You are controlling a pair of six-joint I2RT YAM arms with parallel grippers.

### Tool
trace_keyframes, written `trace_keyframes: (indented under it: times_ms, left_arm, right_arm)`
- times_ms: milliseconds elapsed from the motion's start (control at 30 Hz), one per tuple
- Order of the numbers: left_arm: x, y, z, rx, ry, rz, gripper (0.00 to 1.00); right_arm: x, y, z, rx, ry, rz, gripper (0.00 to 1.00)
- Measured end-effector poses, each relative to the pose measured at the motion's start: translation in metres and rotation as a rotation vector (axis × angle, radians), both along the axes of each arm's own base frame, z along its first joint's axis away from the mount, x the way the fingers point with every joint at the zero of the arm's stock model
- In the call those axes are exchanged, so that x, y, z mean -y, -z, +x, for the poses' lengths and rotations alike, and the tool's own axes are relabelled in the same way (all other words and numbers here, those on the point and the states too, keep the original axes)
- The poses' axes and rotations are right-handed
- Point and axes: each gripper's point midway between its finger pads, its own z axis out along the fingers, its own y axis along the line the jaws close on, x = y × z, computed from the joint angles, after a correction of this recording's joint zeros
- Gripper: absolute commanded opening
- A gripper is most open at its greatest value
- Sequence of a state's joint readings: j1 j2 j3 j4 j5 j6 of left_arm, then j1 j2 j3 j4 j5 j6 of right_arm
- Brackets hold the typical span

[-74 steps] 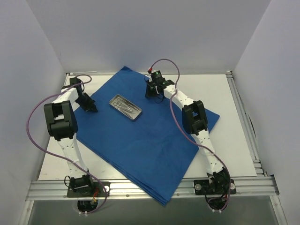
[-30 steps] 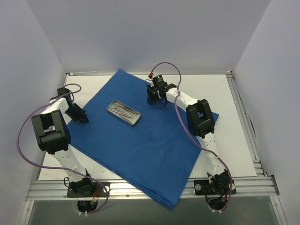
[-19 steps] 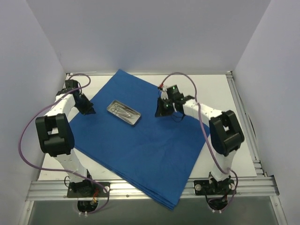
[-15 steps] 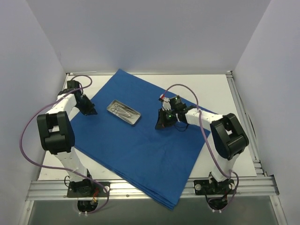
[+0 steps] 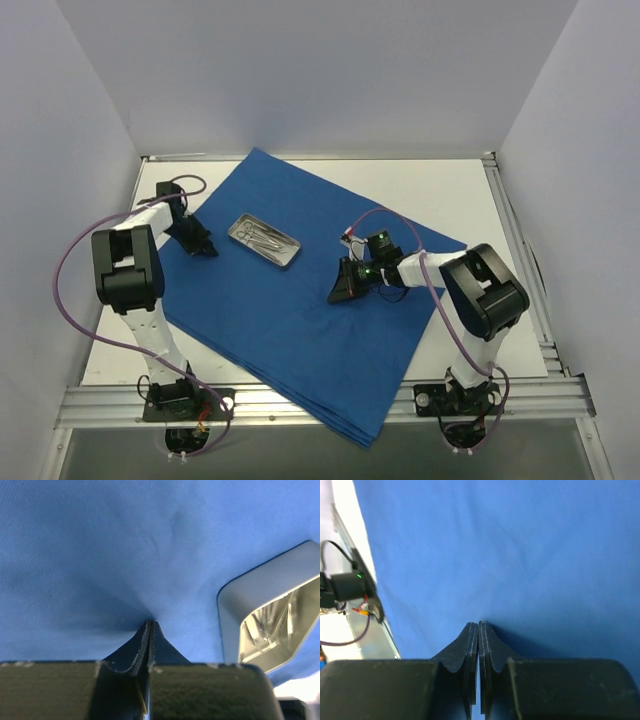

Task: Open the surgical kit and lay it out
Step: Smooth out the surgical kit at the center of the board.

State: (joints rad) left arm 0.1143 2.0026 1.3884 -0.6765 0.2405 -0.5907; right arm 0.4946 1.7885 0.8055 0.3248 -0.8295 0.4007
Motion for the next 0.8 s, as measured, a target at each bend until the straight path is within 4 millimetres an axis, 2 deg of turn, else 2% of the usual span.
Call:
trace_keyframes:
  times_ms: [100,167,300,400,500,567,733,800]
  left_arm:
    - [0.000,0.004,0.000,-0.012,-0.013,-0.025,0.02]
    - [-0.001,0.004,0.000,-0.014,-0.019,-0.039,0.02]
    - [-0.001,0.004,0.000,-0.018,-0.034,-0.061,0.02]
    - [-0.002,0.005,-0.001,-0.020,-0.048,-0.079,0.02]
    - [-0.003,0.005,-0.001,-0.021,-0.067,-0.104,0.02]
    - [-0.004,0.005,-0.001,-0.024,-0.077,-0.112,0.02]
    - [-0.008,0.003,-0.002,-0.019,-0.078,-0.100,0.02]
    - [-0.012,0.002,-0.002,-0.011,-0.071,-0.072,0.02]
  right_arm:
    - [0.010,0.015,-0.021,-0.065,0.005,-0.025,0.00]
    - [0.014,0.015,-0.026,-0.074,0.018,-0.031,0.00]
    - [0.026,0.016,-0.028,-0.063,0.082,-0.090,0.00]
    - [0.042,0.015,-0.018,-0.044,0.153,-0.153,0.00]
    - [0.066,0.008,0.011,-0.025,0.270,-0.213,0.00]
    - [0.084,-0.004,0.044,0.015,0.364,-0.230,0.00]
    - [0.133,-0.051,0.133,0.143,0.559,-0.201,0.00]
    - [0.149,-0.057,0.159,0.167,0.603,-0.198,0.00]
